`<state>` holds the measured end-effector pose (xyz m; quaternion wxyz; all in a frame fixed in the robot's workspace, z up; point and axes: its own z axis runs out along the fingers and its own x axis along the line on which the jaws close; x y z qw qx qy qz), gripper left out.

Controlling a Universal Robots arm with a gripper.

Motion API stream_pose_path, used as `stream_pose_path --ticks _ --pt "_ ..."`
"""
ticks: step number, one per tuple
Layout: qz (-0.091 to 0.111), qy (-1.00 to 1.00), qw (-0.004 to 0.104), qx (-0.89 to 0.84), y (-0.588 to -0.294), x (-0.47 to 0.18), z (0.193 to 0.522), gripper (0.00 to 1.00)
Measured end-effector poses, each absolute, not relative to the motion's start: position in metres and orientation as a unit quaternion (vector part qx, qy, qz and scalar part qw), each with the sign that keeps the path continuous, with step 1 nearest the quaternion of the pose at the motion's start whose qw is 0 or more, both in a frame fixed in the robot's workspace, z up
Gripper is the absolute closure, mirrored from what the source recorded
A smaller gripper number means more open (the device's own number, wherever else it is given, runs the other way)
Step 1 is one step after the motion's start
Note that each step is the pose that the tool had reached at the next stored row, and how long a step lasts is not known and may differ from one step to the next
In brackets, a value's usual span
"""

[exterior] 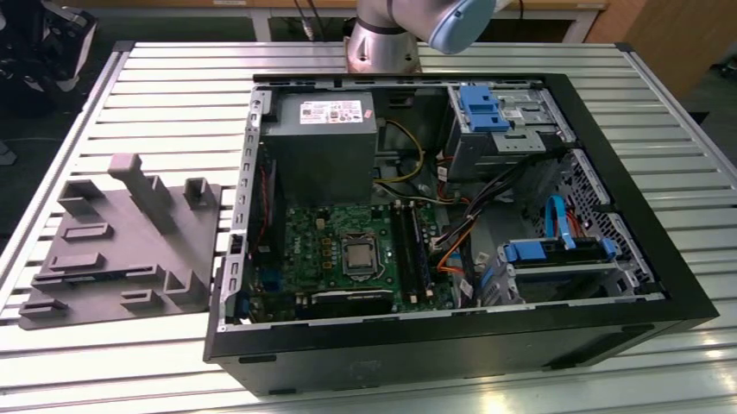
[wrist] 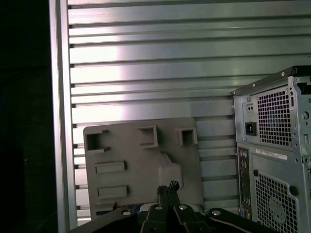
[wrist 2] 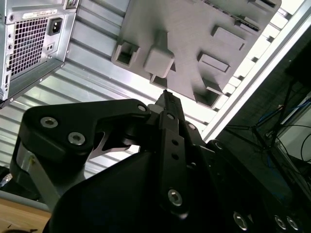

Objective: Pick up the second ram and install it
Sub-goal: 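Reach for the second ram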

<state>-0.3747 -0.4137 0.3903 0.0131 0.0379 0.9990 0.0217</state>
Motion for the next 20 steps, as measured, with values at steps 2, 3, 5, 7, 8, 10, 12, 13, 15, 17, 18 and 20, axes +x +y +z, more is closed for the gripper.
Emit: stream_pose_path --ticks 2,3,5,7,8,10,12,13,15,17,18,20 --pt "0.022 0.999 0.013 0.038 -0.414 -0.3752 0.3903 0.89" --pt "0.022 0.999 0.013 0.038 -0.4142 -0.3754 0.3902 0.89" --pt "0.022 0.999 0.013 0.038 -0.4145 -0.3759 0.3902 0.89" --pt "0.022 0.999 0.013 0.038 -0.4148 -0.3764 0.3902 0.89" --pt "0.022 0.999 0.013 0.038 -0.4149 -0.3767 0.3901 0.89" --pt "0.022 0.999 0.013 0.038 -0.4152 -0.3772 0.3901 0.89" --pt "0.022 0.999 0.013 0.038 -0.4155 -0.3778 0.39 0.89" --pt "0.022 0.999 0.013 0.038 -0.4157 -0.3781 0.39 0.89" --pt "0.022 0.999 0.013 0.038 -0.4159 -0.3786 0.39 0.89" --pt "0.022 0.999 0.013 0.038 -0.4163 -0.3791 0.39 0.89" --pt "0.022 0.999 0.013 0.038 -0.4164 -0.3794 0.3899 0.89" --pt "0.022 0.999 0.013 0.038 -0.4167 -0.3799 0.3899 0.89"
